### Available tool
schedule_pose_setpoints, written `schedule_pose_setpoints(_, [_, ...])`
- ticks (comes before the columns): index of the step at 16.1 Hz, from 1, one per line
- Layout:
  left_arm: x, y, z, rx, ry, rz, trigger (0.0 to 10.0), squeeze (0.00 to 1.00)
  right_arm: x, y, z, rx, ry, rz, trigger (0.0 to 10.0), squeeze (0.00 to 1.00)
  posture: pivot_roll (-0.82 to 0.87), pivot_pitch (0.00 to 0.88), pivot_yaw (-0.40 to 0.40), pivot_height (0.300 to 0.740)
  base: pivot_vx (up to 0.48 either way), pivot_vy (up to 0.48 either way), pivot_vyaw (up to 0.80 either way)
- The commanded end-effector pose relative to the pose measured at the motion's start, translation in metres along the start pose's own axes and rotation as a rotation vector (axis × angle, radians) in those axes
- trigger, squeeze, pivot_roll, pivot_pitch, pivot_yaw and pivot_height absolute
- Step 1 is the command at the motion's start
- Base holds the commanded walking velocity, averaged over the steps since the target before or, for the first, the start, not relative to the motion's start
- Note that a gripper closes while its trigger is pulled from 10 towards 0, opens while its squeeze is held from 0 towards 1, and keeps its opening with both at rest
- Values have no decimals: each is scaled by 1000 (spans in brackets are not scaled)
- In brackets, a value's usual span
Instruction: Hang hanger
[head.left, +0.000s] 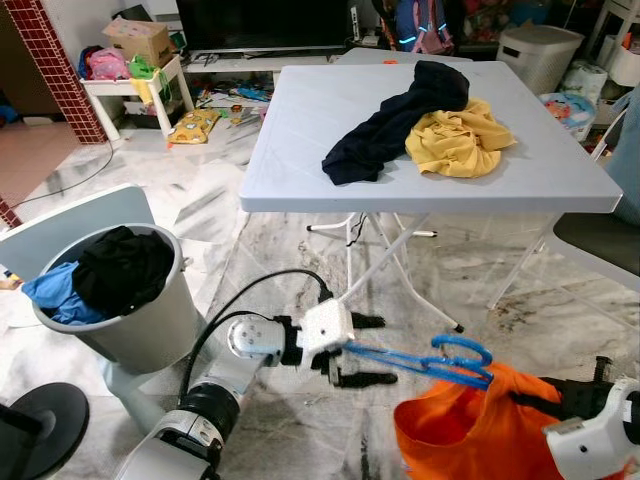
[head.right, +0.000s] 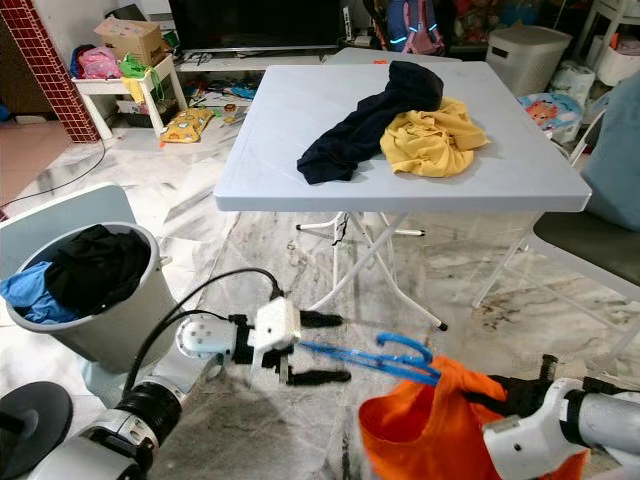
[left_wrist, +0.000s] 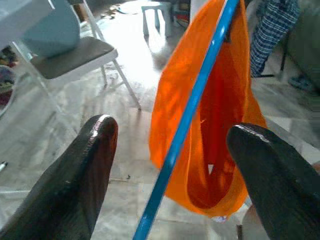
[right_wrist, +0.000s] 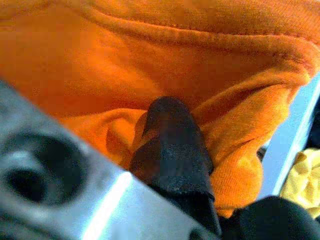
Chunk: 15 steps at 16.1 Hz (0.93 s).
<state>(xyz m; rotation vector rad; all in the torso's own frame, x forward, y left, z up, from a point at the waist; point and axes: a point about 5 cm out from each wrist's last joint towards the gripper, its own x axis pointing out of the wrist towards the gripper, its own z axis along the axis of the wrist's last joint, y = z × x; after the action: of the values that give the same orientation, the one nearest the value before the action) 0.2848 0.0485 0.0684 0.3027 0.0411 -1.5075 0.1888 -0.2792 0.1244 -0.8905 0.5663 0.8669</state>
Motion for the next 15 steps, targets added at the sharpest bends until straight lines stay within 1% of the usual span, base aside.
schedule_pose_setpoints(1, [-1,2,2,26,19,-15,10000,518,-7,-7,8,-38,-26,-14,10000,0,-92,0,34,740,0,0,0])
schedule_pose_setpoints(3, [1,3,3,24,19,-28,10000,514,-10,-6,15,-57,-54,0,10000,0,-96,0,40,740,0,0,0])
schedule_pose_setpoints(4, [1,3,3,22,20,-37,10000,212,-11,-6,16,-59,-58,0,10000,0,-96,0,41,740,0,0,0])
schedule_pose_setpoints(5, [3,4,5,18,14,-55,6784,0,-11,-3,20,-66,-78,18,10000,0,-99,0,44,740,0,0,0])
schedule_pose_setpoints(6, [3,4,5,14,12,-58,6784,0,-11,-2,21,-67,-80,24,10000,0,-99,0,44,740,0,0,0])
schedule_pose_setpoints(7, [4,5,6,11,11,-61,2314,0,-12,0,23,-71,-86,43,10000,0,-100,0,46,740,0,0,0])
schedule_pose_setpoints(8, [5,6,7,10,9,-67,0,0,-13,1,25,-72,-92,48,10000,0,-101,0,47,740,0,0,0])
schedule_pose_setpoints(11, [9,6,10,15,-4,-90,0,0,-15,2,28,-62,-103,57,10000,0,-103,0,49,740,0,0,0])
schedule_pose_setpoints(14, [12,3,11,14,-14,-121,0,0,-12,1,26,-68,-87,51,10000,0,-101,0,48,740,0,0,0])
schedule_pose_setpoints(15, [12,1,11,7,-18,-139,0,0,-10,-1,26,-71,-91,35,10000,0,-96,0,46,740,0,0,0])
